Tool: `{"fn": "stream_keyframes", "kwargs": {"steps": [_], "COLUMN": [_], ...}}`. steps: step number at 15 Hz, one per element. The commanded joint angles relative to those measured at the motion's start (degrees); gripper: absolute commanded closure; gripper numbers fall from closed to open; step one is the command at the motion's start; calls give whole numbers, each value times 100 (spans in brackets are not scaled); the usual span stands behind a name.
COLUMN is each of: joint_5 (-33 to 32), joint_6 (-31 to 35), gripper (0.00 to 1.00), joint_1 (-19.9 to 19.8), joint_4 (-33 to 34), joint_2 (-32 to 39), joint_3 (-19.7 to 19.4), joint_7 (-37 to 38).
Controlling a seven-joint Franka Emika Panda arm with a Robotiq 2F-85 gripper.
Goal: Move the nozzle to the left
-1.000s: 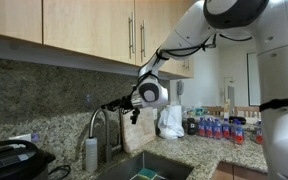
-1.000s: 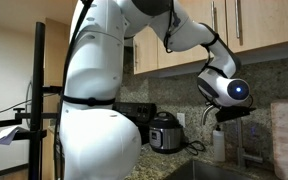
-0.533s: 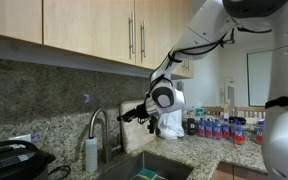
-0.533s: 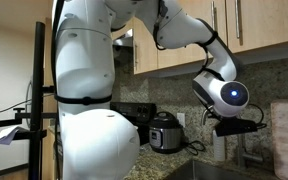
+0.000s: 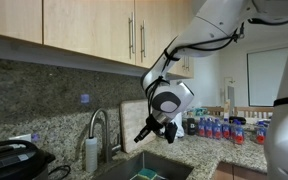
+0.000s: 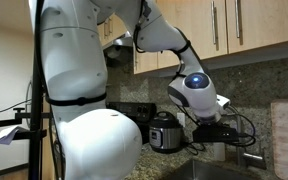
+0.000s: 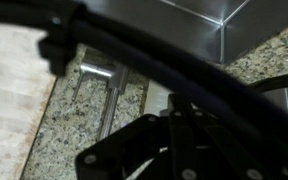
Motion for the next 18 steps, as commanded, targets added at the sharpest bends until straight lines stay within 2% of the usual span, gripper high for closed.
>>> {"fn": "stream_keyframes", "kwargs": {"steps": [1,2,4,5,8,9,10,13,14,18], "joint_5": [-624,-803,-1359,-1551,-2415,-2018,-2087,-2086,-2086,-2086], "joint_6": [909,1016,821,682,376,499,485,485,485,485], "gripper": [96,96,96,96,96,76,96,78,75,75], "joint_1": [873,1143,1499,1618,1501,1557,1548,1549,1549,1549], "joint_4": [-839,-1027,-1430,-1036,-1155,-1115,-1069,-1035,-1035,-1035], "joint_2": [-423,-388,-303,295,253,266,338,365,365,365], "joint_3": [-145,-238,-485,-618,-740,-649,-680,-676,-676,-676], "joint_7": [1558,2014,2902,3232,4236,3784,3867,3866,3866,3866]}}
